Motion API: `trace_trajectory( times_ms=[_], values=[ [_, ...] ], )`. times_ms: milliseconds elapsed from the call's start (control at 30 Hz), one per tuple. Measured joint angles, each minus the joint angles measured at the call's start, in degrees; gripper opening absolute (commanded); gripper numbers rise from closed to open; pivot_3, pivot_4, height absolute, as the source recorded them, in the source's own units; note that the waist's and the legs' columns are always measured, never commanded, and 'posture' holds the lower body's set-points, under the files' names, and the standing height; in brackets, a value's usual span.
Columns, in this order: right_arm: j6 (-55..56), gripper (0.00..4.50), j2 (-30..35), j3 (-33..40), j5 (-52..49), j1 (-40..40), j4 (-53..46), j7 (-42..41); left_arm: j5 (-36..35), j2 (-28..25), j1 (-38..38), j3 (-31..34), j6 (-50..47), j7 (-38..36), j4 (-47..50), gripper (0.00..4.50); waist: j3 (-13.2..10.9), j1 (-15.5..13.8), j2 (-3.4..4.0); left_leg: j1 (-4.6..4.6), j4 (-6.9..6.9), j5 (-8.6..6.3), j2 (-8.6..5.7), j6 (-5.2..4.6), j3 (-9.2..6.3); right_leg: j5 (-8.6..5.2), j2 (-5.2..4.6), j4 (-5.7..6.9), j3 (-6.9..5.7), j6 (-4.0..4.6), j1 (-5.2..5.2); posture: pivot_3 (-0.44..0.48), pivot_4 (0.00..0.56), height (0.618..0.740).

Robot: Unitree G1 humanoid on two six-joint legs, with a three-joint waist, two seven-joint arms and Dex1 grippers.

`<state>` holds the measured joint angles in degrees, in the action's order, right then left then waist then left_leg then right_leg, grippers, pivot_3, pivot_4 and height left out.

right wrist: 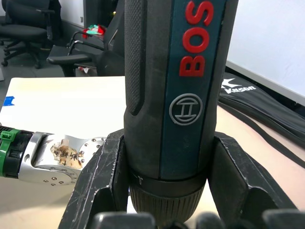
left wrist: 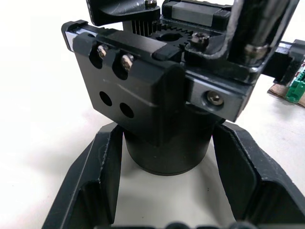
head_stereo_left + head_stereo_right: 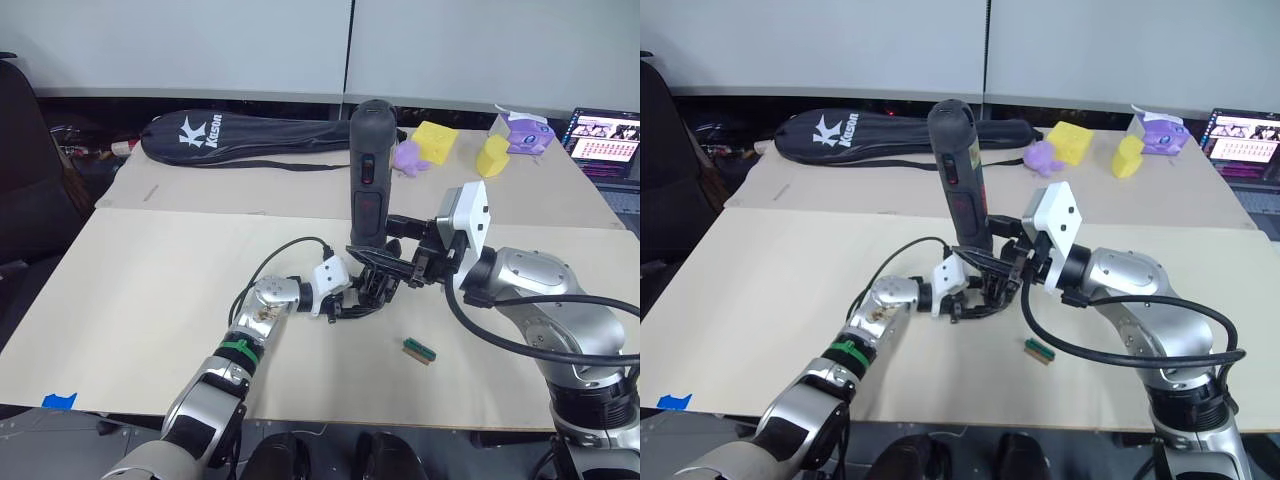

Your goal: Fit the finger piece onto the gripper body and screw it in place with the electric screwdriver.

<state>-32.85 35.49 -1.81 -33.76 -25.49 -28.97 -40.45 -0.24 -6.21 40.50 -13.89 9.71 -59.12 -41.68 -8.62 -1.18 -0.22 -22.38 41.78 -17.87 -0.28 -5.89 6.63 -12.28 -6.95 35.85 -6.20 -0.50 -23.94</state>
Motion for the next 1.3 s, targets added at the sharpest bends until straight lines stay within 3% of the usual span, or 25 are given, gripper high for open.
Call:
trace_trajectory(
  times_ms=[767,1267,1300],
  values=[
    [2.0,1.92,-0.2,2.2,-0.6,3.1,-2.9,2.2,-0.1,-0.2,0.3,0.1,0.1,-0.1,-0.7,2.31,0.0,-0.2,-0.01,-0.03,-0.01,-0.03,-0.01,-0.03,-0.01,0.01,-0.13,-0.01,-0.07,0.01,-0.05,0.0,0.15,0.74],
    [-7.8,1.92,0.8,4.0,-8.1,-4.9,-3.8,5.0,-1.9,-0.9,0.8,0.9,0.4,-1.2,1.1,2.31,-0.1,0.2,0.02,-0.86,-0.03,0.0,-0.01,-0.05,-0.02,0.07,0.45,-0.02,-0.96,0.02,-0.55,0.0,0.15,0.74],
    [-8.5,1.92,0.9,4.7,-9.1,-4.9,-3.8,5.5,-1.9,-1.0,0.8,0.9,0.3,-1.4,1.3,2.81,-0.1,0.2,0.02,-0.86,-0.03,0.0,-0.01,-0.05,-0.02,0.07,0.46,-0.03,-0.95,0.0,-0.54,0.0,0.15,0.74]
  ],
)
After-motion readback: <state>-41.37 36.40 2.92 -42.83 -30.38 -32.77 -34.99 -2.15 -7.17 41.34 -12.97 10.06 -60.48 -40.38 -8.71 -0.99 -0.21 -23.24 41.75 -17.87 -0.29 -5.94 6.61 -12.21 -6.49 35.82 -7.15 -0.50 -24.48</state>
